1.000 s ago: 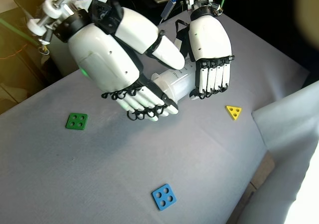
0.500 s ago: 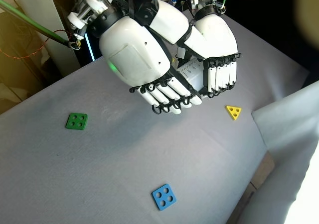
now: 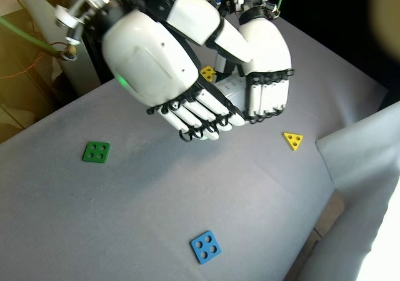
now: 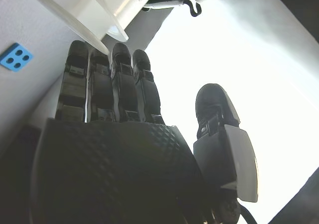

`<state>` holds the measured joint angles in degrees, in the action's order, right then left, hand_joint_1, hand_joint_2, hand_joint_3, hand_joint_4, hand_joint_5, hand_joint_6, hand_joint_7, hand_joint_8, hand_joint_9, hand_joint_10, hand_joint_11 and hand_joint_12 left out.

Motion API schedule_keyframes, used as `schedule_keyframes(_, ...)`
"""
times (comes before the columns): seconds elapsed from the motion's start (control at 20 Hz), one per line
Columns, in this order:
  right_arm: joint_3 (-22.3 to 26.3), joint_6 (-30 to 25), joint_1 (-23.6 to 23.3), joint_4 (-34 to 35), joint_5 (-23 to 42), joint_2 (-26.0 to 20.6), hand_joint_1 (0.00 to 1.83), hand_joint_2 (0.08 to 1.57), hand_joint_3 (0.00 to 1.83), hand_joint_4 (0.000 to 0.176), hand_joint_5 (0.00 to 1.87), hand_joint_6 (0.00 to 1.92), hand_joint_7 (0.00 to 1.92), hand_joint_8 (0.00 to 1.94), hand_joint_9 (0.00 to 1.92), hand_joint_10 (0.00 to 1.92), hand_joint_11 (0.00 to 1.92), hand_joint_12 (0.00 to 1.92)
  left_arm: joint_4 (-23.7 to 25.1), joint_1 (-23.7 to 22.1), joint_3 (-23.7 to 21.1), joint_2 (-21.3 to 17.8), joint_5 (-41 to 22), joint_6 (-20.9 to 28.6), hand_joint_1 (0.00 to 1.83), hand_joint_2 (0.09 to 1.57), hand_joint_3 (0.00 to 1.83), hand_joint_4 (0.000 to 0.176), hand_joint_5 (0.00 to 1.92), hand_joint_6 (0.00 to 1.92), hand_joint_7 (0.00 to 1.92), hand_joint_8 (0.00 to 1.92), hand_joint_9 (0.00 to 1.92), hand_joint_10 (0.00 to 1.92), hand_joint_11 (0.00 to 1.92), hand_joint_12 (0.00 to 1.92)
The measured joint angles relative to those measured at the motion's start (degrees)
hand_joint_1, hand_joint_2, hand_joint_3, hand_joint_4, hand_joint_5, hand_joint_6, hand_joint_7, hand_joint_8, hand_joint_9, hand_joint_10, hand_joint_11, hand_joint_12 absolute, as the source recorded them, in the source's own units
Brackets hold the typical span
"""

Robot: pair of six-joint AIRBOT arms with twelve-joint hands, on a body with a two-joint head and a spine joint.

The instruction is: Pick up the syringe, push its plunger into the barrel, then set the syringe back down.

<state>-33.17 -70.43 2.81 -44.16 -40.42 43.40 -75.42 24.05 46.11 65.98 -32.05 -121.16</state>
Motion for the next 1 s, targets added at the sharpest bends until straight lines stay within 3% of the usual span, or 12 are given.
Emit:
schedule_keyframes(0.2,2.23,1.60,5.46,-12.02,3.04,-5.05,0.00,1.27,0.00,0.000,0.28,0.00,0.28,0.00,0.21,0.00,0.00,0.42,0.42,0.00,-0.17,0.22,0.04,-0.07,1.32,1.26,0.00,0.000,0.74,1.28,0.64,1.51,0.62,1.65,0.46,1.57)
schedule_keyframes(0.5,-0.22,2.16,7.76,-47.52,14.32,-11.19,0.00,1.26,0.00,0.000,0.26,0.00,0.26,0.00,0.18,0.00,0.00,0.38,2.23,0.42,-0.33,0.22,-0.11,-0.04,1.32,1.27,0.00,0.000,0.72,1.32,0.65,1.50,0.61,1.66,0.45,1.58)
schedule_keyframes(0.65,-3.91,2.03,7.89,-51.91,25.64,-11.41,0.00,1.27,0.00,0.000,0.27,0.00,0.26,0.00,0.19,0.00,0.00,0.40,2.86,1.81,-0.48,0.22,-0.04,-0.07,1.32,1.26,0.00,0.000,0.73,1.32,0.65,1.48,0.62,1.65,0.46,1.57)
schedule_keyframes(0.75,-7.69,1.97,8.11,-61.53,34.75,-11.87,0.00,1.27,0.00,0.000,0.26,0.00,0.25,0.00,0.18,0.00,0.00,0.38,3.61,3.28,-0.46,0.28,-0.02,0.17,1.32,1.27,0.00,0.000,0.73,1.30,0.64,1.51,0.60,1.67,0.45,1.59)
schedule_keyframes(0.85,-10.01,1.99,8.24,-63.45,39.93,-12.79,0.00,1.27,0.00,0.000,0.25,0.00,0.24,0.00,0.17,0.00,0.00,0.36,6.27,4.42,0.46,1.14,0.04,2.29,1.32,1.26,0.00,0.000,0.75,1.29,0.66,1.49,0.61,1.65,0.45,1.59)
schedule_keyframes(1.0,-13.44,7.87,7.76,-64.11,45.99,-13.57,0.00,1.27,0.00,0.000,0.28,0.01,0.26,0.01,0.19,0.01,0.00,0.38,10.08,7.08,1.40,2.82,-0.61,5.40,1.31,1.27,0.00,0.000,0.73,1.32,0.63,1.52,0.58,1.67,0.43,1.62)
